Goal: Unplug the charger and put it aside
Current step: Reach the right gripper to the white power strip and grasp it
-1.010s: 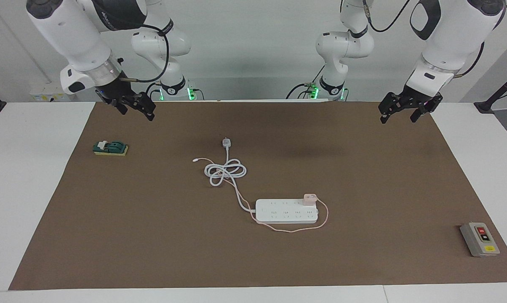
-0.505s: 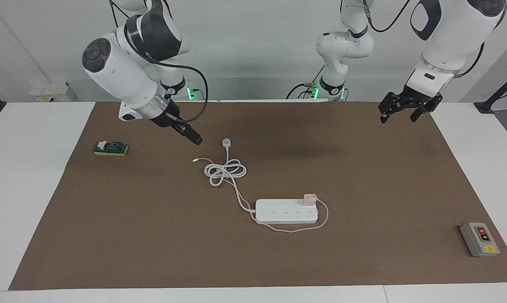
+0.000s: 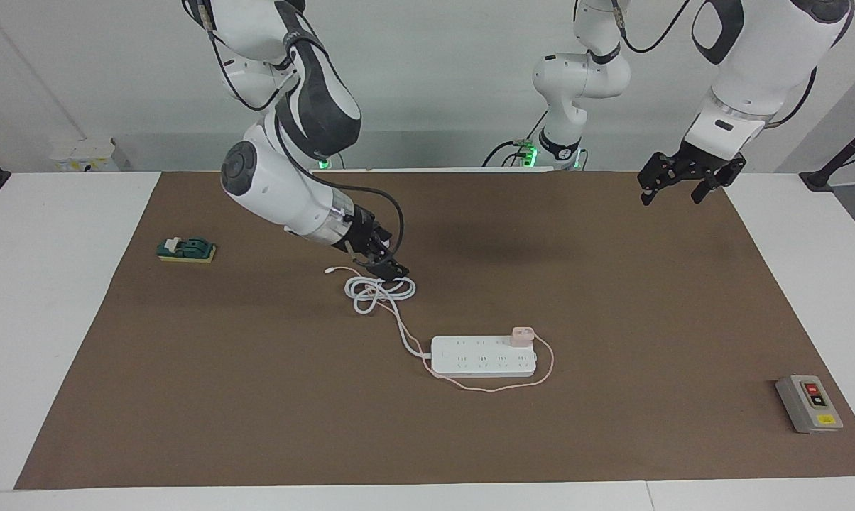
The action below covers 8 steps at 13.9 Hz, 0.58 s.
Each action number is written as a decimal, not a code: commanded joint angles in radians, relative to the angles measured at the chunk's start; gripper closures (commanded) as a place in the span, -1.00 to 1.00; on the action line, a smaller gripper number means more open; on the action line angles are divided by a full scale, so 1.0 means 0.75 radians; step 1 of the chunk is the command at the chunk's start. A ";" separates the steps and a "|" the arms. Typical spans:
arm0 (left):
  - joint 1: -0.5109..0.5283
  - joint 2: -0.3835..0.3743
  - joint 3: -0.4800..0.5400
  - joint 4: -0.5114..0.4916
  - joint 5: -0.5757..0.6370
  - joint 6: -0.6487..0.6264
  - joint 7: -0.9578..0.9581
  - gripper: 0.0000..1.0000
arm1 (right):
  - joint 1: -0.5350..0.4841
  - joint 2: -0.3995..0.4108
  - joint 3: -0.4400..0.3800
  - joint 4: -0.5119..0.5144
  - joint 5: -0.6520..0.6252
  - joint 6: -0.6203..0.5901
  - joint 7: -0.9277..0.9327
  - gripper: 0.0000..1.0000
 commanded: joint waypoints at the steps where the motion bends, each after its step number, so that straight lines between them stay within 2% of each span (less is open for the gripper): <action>1: -0.015 -0.032 0.011 -0.028 -0.012 -0.011 -0.018 -1.00 | 0.001 0.189 -0.001 0.146 0.136 0.048 0.076 -1.00; 3: -0.007 -0.038 0.011 -0.032 -0.012 -0.015 -0.013 -1.00 | 0.039 0.279 -0.001 0.185 0.194 0.112 0.076 -1.00; 6: 0.042 -0.040 0.024 -0.032 -0.006 -0.027 -0.013 -1.00 | 0.070 0.453 -0.001 0.342 0.269 0.198 0.117 -1.00; 8: 0.039 -0.067 0.023 -0.026 -0.006 -0.162 -0.028 -1.00 | 0.086 0.602 -0.001 0.497 0.267 0.202 0.178 -1.00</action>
